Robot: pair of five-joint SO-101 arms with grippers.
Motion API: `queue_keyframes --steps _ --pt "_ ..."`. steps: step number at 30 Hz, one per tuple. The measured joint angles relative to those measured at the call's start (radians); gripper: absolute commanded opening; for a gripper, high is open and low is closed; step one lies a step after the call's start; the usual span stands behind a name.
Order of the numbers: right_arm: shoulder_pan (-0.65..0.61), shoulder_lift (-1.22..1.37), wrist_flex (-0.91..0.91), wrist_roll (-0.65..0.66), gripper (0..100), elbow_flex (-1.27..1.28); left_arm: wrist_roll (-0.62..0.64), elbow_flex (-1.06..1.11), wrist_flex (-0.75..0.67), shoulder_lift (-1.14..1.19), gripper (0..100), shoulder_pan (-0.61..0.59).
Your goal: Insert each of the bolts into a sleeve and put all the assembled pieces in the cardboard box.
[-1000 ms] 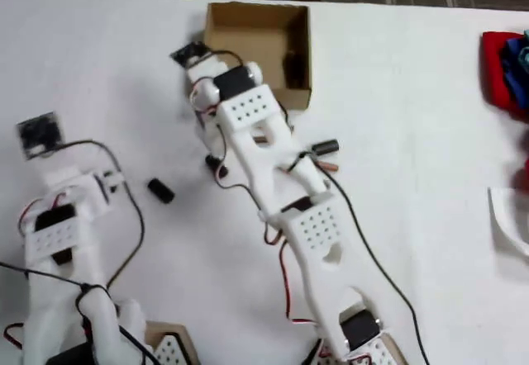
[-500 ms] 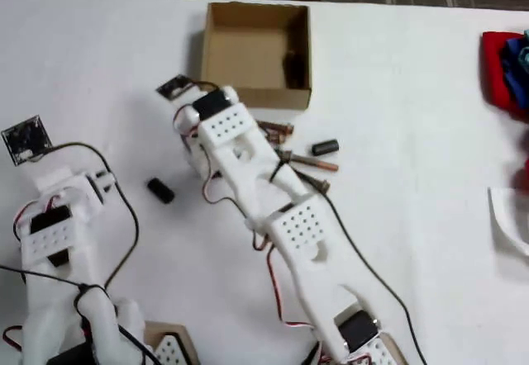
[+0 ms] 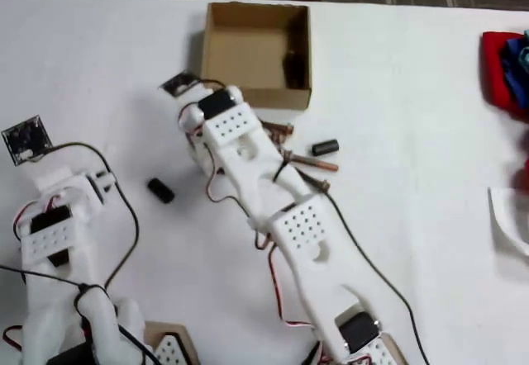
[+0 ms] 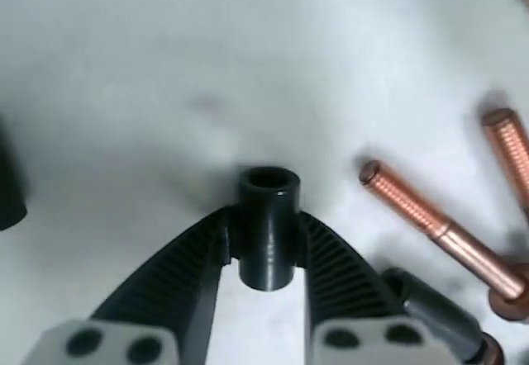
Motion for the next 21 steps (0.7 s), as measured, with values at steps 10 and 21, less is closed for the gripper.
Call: queue_keyframes --steps 10,21 --pt "0.115 -0.121 0.091 0.005 2.1 -0.153 -0.064 0.0 0.003 0.0 24 0.049" --pt "0.465 -0.815 0.094 0.005 2.1 0.365 -0.336 -0.356 0.351 0.173 24 0.354"
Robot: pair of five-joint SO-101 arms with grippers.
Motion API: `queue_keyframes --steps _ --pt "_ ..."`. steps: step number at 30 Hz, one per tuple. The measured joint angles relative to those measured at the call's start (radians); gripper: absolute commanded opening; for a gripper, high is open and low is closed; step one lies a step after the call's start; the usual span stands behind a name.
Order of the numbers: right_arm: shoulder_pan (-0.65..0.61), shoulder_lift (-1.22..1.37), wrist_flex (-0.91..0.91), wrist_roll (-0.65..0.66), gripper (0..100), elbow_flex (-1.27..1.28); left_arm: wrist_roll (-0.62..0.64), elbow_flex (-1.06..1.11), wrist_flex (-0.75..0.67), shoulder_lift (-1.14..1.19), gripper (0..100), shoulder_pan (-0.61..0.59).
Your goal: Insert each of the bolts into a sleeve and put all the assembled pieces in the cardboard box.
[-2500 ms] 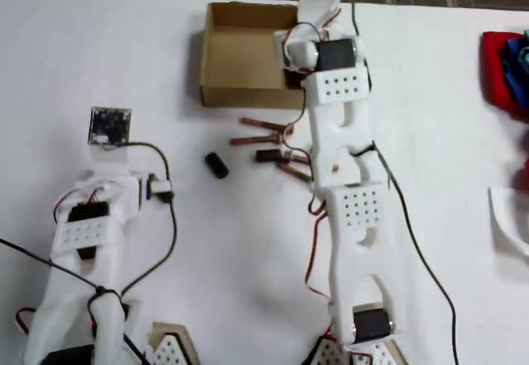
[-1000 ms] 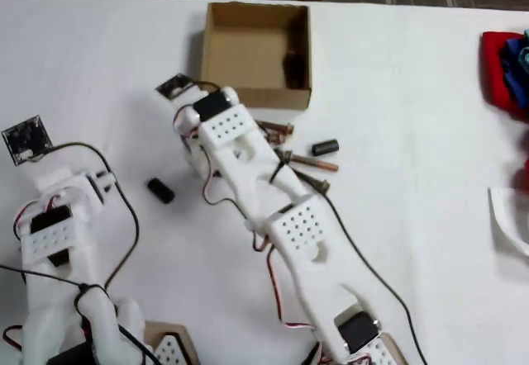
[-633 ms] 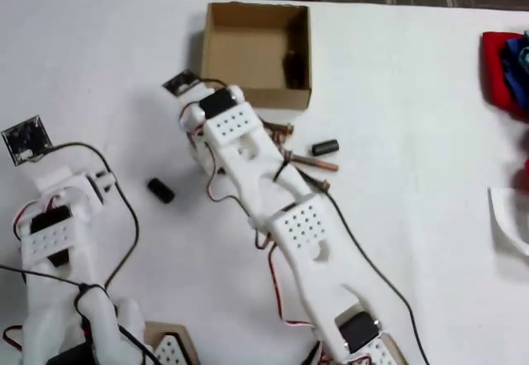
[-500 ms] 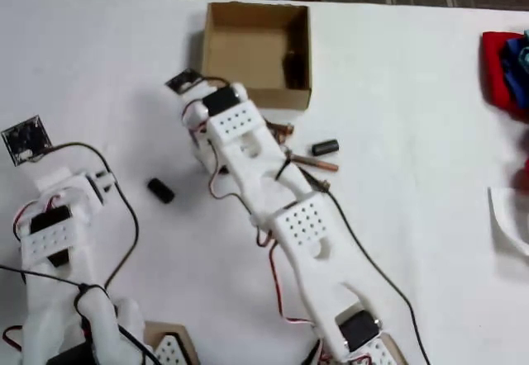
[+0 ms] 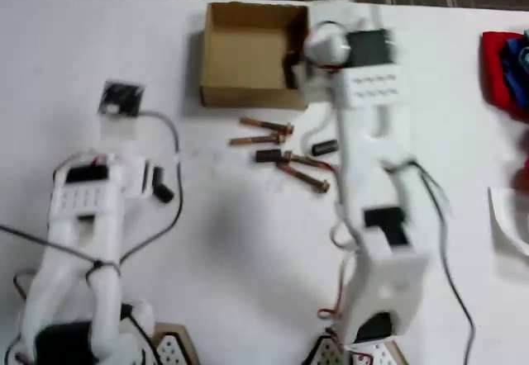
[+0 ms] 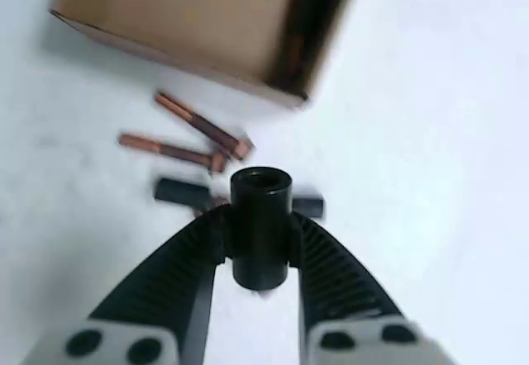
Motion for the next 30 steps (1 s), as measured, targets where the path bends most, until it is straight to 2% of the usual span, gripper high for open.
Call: queue_keyframes --steps 4,10,15,18,24,27,30 --pt "0.101 -0.265 -0.026 0.0 2.1 0.361 -0.077 -0.334 0.19 0.218 24 0.117" --pt "0.321 -0.428 -0.327 0.0 2.1 0.878 -0.19 -0.913 0.526 0.664 24 0.313" --pt "0.362 -0.453 -0.523 0.0 2.1 1.135 -0.265 -1.424 0.81 1.031 24 0.422" --pt "0.364 -0.453 -0.62 0.0 2.1 1.231 -0.29 -1.665 0.884 1.177 24 0.48" --pt "0.402 -0.456 -0.717 -0.028 2.1 1.287 -0.259 -1.801 0.896 1.215 24 0.635" --pt "0.462 -0.46 -0.72 -0.089 2.1 1.287 -0.198 -1.803 0.899 1.214 24 0.718" --pt "0.54 -0.46 -0.743 -0.127 2.1 1.287 -0.23 -1.803 0.896 1.215 24 0.77"
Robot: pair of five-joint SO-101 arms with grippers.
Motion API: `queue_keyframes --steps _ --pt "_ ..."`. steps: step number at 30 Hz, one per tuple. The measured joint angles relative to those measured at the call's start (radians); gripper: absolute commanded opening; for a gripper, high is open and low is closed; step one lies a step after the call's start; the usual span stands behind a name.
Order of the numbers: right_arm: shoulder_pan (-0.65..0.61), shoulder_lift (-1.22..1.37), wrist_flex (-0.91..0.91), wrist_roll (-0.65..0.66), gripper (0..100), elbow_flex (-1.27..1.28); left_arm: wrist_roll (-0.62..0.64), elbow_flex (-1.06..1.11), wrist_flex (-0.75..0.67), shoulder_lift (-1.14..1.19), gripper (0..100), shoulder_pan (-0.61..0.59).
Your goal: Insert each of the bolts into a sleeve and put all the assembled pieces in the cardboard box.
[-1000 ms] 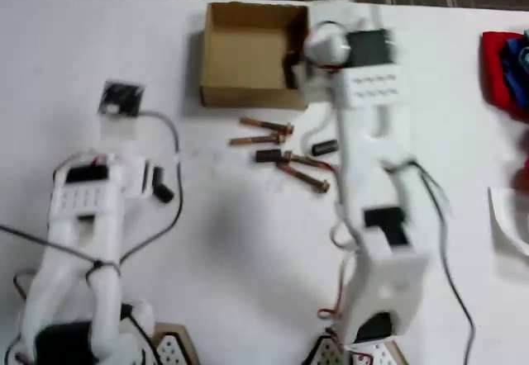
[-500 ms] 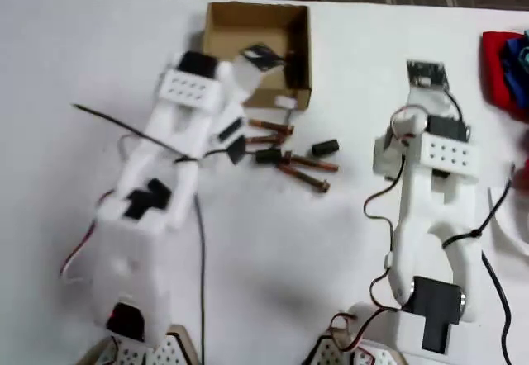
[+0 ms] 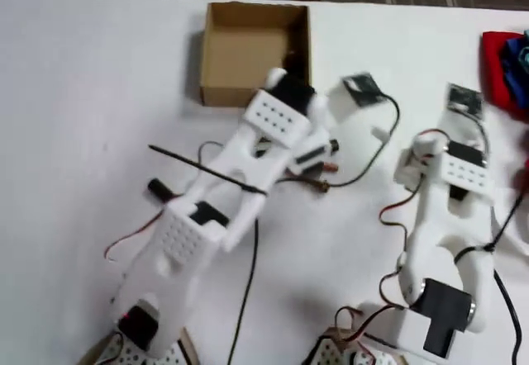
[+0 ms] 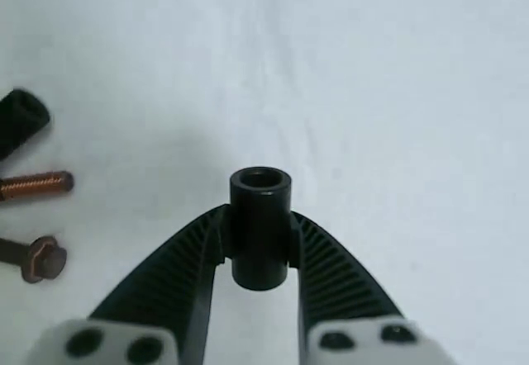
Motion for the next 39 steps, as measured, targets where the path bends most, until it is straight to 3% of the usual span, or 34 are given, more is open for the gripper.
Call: queue_keyframes --steps 9,22,26,33,39 --pt "0.178 0.0 -0.057 -0.043 2.1 0.0 -0.077 0.0 -0.081 0.06 24 0.025" --pt "0.189 0.0 -0.057 -0.074 2.1 0.0 -0.08 0.0 -0.141 0.201 24 0.054" --pt "0.189 0.0 -0.058 -0.074 2.1 0.0 -0.166 0.0 -0.176 0.203 23 0.054" --pt "0.189 0.0 -0.058 -0.077 2.1 0.0 -0.321 0.0 -0.195 0.203 9 0.055" --pt "0.189 0.0 -0.058 -0.077 2.1 0.0 -0.408 0.0 -0.215 0.239 13 0.055"
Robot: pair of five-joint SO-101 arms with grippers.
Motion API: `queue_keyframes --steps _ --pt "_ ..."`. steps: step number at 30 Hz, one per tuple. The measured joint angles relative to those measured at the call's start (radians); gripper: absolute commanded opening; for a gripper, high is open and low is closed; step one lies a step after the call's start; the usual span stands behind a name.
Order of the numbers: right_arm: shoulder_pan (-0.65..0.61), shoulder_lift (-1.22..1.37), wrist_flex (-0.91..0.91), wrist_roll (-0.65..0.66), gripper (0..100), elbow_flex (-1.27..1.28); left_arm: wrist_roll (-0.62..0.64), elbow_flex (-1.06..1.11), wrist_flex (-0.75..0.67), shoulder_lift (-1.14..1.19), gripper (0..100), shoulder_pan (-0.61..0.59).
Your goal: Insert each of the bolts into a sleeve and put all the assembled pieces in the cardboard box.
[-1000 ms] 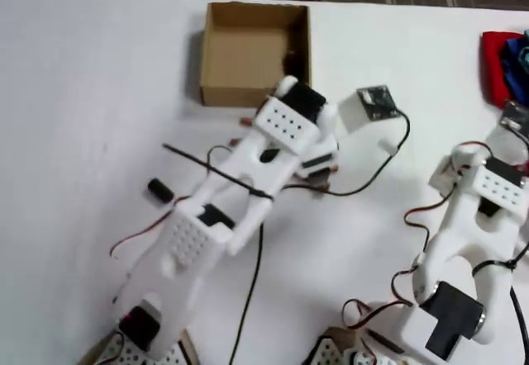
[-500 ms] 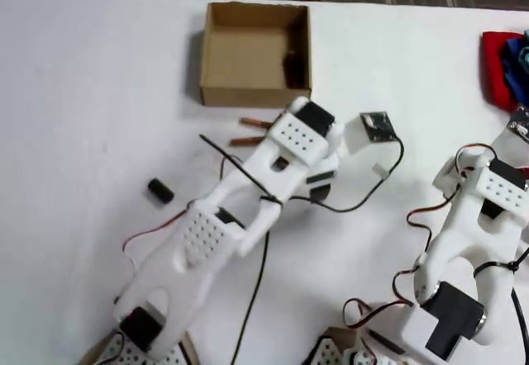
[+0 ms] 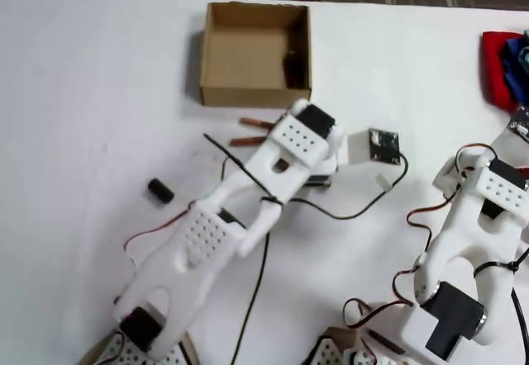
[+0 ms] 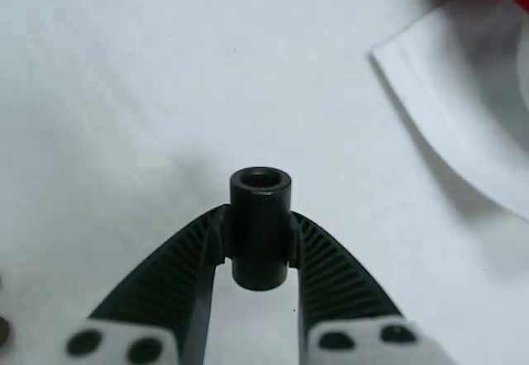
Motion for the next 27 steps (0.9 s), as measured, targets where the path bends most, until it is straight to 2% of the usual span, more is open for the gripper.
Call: queue_keyframes --steps 5,15,17,21,24,27 --pt "0.0 0.0 0.0 0.0 2.1 0.0 0.017 -0.025 -0.015 0.038 19 0.002" --pt "0.0 0.0 0.0 0.0 2.1 0.0 0.031 -0.026 -0.02 0.04 19 0.008" --pt "0.0 0.0 0.0 0.0 2.1 0.0 0.026 -0.026 -0.02 0.04 16 0.015" --pt "0.0 0.0 0.0 0.0 2.1 0.0 -0.035 -0.02 -0.011 0.04 1 0.044" --pt "0.0 0.0 0.0 0.0 2.1 0.0 -0.074 -0.017 0.005 0.041 2 0.061" --pt "0.0 0.0 0.0 0.0 2.1 0.0 -0.052 -0.017 0.028 0.041 3 0.064"
